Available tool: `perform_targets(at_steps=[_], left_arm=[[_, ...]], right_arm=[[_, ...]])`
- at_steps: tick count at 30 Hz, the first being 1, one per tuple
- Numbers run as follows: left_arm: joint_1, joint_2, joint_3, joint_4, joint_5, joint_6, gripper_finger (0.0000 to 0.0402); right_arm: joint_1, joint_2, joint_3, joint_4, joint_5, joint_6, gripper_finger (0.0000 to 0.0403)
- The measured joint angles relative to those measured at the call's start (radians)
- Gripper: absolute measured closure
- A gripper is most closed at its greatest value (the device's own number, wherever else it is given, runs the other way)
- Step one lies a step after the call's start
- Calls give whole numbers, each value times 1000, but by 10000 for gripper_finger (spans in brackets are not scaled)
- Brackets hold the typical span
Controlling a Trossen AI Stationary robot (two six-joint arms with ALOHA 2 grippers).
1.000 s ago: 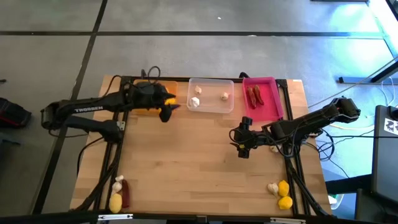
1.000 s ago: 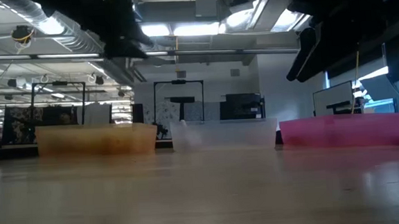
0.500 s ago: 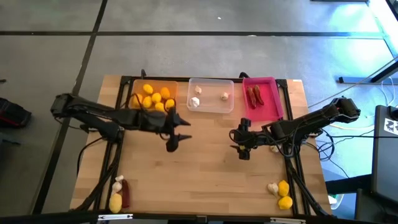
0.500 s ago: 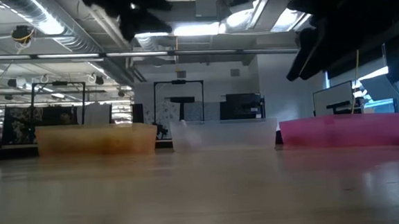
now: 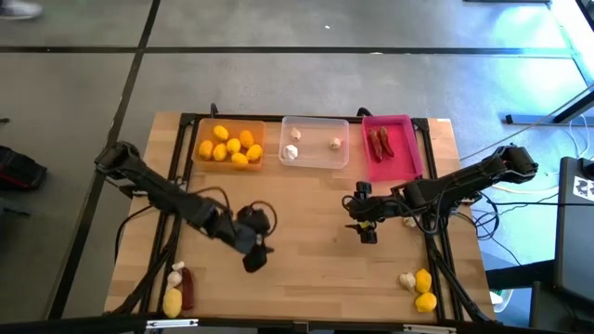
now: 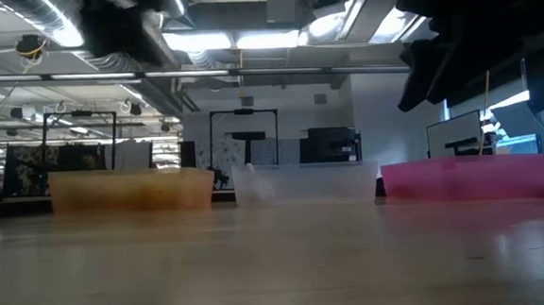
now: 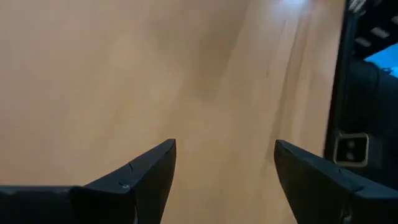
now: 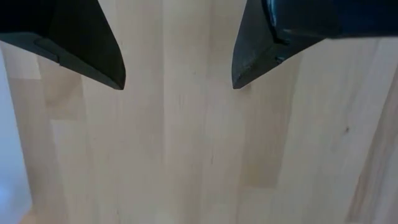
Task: Sort produce into baskets
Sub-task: Put the red chili pepper into the red bin
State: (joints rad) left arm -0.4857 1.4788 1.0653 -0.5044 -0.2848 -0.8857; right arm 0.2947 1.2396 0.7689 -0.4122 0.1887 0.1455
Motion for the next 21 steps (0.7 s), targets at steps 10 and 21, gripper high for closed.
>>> perform_targets(at_steps=[10,21], left_arm=[[-177,111,1,-69,191,-600,137],[-312,213,1,-107,464,-1101,137]], right_arm=[[0,0,0,-3,-23,4,116],[0,0,0,-2,25,3,116]])
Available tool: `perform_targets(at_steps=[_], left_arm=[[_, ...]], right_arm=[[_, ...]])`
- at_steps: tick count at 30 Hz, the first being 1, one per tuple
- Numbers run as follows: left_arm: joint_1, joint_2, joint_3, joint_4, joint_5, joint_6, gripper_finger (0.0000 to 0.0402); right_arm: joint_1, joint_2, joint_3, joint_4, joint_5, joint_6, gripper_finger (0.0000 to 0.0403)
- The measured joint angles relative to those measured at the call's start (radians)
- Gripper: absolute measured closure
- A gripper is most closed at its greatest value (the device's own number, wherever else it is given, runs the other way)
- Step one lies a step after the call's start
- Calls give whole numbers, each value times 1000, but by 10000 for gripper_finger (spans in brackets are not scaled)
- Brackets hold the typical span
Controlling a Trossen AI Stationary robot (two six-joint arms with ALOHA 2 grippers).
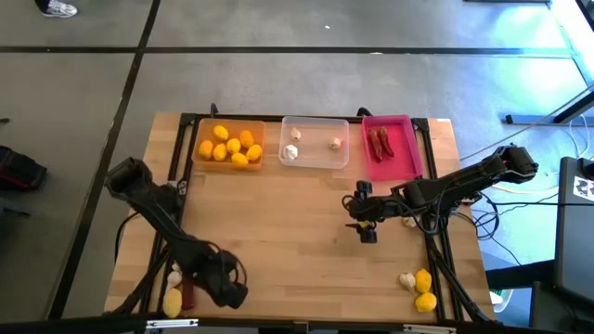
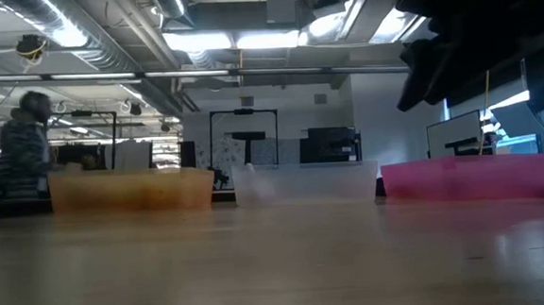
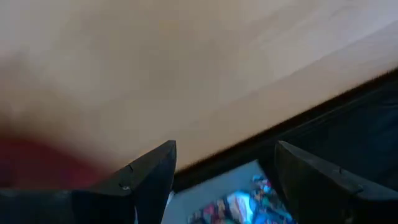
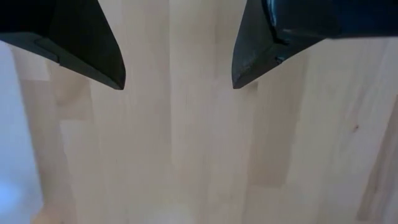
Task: Sort produce into baskets
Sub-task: Put the red chili pepper into the red bin
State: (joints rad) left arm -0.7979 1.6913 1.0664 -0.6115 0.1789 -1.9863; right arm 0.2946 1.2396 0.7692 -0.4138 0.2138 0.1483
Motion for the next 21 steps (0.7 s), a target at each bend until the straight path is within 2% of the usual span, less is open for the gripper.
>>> perform_targets(at_steps=[6,13,21], left_arm=[[-51,1,0,-131,115,-162,137],[-112,1,0,-226,195,-295,137],[-139,1,-38,-237,205,-345,137]], right_arm=[[0,0,0,2,12,0,116],[0,0,0,2,13,0,116],[0,0,0,4,13,0,116]])
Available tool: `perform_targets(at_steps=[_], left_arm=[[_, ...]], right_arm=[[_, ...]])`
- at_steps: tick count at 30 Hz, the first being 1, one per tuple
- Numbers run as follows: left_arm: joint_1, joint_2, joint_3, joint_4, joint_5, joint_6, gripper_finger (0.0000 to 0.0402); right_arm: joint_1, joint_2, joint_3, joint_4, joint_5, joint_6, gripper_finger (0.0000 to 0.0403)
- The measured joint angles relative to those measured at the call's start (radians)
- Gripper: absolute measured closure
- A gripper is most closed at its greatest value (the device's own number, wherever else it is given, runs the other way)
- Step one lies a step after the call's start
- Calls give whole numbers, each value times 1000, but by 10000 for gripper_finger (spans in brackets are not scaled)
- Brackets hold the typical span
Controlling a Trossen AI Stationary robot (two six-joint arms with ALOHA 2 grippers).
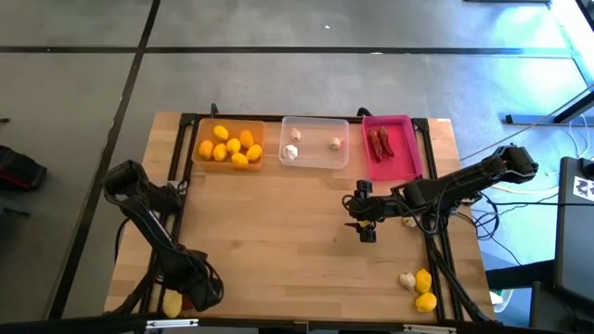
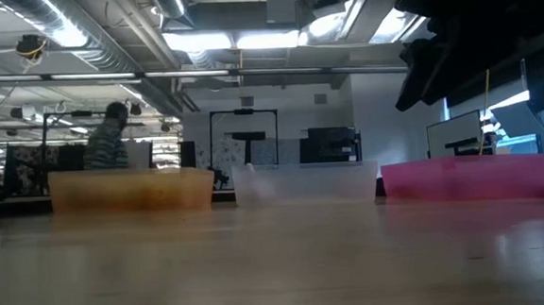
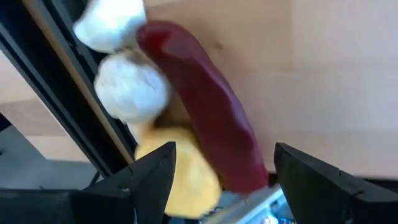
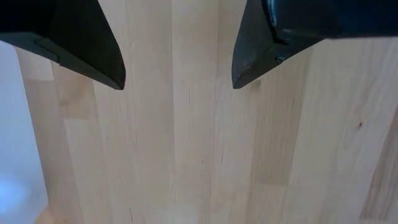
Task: Sort produce into baskets
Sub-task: Put the red chili pepper into the red bin
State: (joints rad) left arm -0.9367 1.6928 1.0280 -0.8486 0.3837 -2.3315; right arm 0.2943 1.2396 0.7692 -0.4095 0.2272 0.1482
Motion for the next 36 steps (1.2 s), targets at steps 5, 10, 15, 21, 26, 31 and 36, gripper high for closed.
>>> perform_targets(at_steps=[5,10,15,21,26,31,36], left_arm=[[0,0,-39,45,-2,4,137],[0,0,-86,105,-10,12,137],[0,0,-89,102,-52,50,137],[1,0,-89,102,-128,80,150],[1,19,-89,100,-138,127,191],[5,35,-86,106,-161,183,241],[33,30,-86,96,-202,261,279]], right_arm=[[0,0,0,4,0,0,116],[0,0,0,6,1,0,116],[0,0,0,6,1,0,116],[0,0,0,11,1,0,116],[0,0,0,11,1,-1,116],[0,0,0,11,1,-1,116],[0,0,0,12,10,-1,116]])
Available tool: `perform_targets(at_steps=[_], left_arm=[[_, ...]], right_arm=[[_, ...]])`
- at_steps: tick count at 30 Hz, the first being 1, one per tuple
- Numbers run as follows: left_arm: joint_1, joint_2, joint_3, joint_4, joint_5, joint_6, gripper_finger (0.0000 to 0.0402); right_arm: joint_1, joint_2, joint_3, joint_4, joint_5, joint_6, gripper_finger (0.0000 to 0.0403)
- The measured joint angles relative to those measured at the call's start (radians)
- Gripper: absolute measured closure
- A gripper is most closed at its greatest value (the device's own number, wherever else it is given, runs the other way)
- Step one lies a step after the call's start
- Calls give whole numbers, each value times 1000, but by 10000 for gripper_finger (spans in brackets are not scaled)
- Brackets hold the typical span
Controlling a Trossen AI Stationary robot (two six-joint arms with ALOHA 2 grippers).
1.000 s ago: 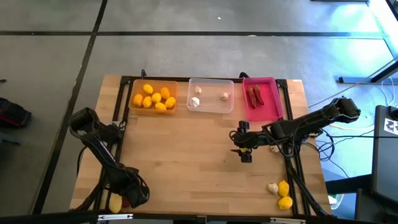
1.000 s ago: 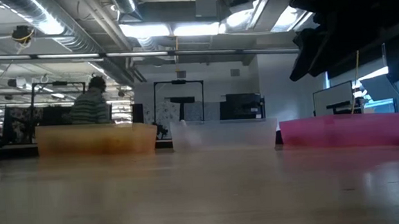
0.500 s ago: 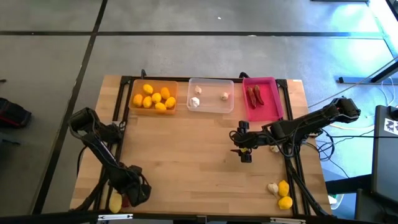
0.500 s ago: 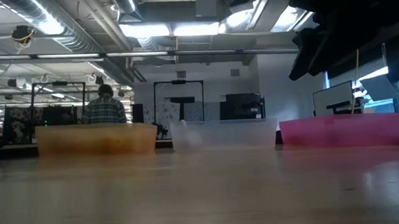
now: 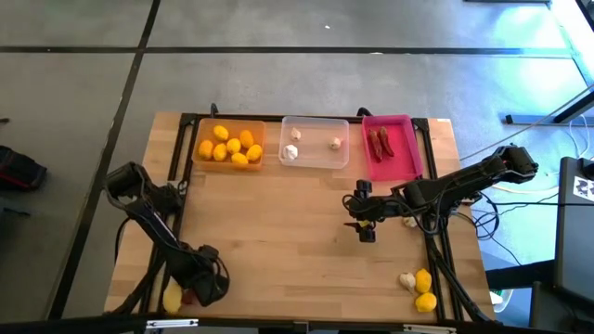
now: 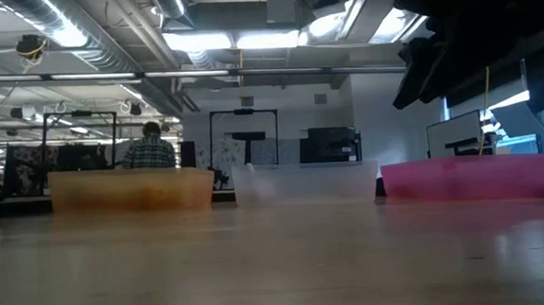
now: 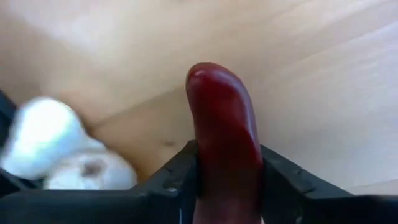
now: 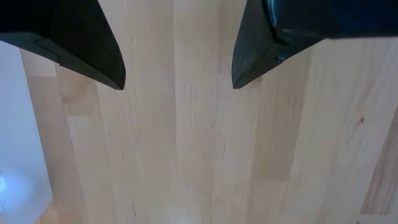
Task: Sort produce into baskets
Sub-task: Put the red chili pepper into the red bin
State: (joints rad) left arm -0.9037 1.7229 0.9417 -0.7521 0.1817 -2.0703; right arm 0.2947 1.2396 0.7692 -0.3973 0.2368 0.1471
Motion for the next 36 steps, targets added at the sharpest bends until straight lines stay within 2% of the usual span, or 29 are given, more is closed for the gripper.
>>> perform_targets(at_steps=[11,22,33,36], left_arm=[[94,-5,6,0,-64,212,283],[166,-3,90,1,-313,447,282],[268,-3,197,9,-575,805,281],[290,-3,221,36,-618,888,281]], right_arm=[[0,0,0,-1,4,0,116],[0,0,0,-1,-1,1,116],[0,0,0,6,-2,1,116],[0,0,0,8,-2,7,116]])
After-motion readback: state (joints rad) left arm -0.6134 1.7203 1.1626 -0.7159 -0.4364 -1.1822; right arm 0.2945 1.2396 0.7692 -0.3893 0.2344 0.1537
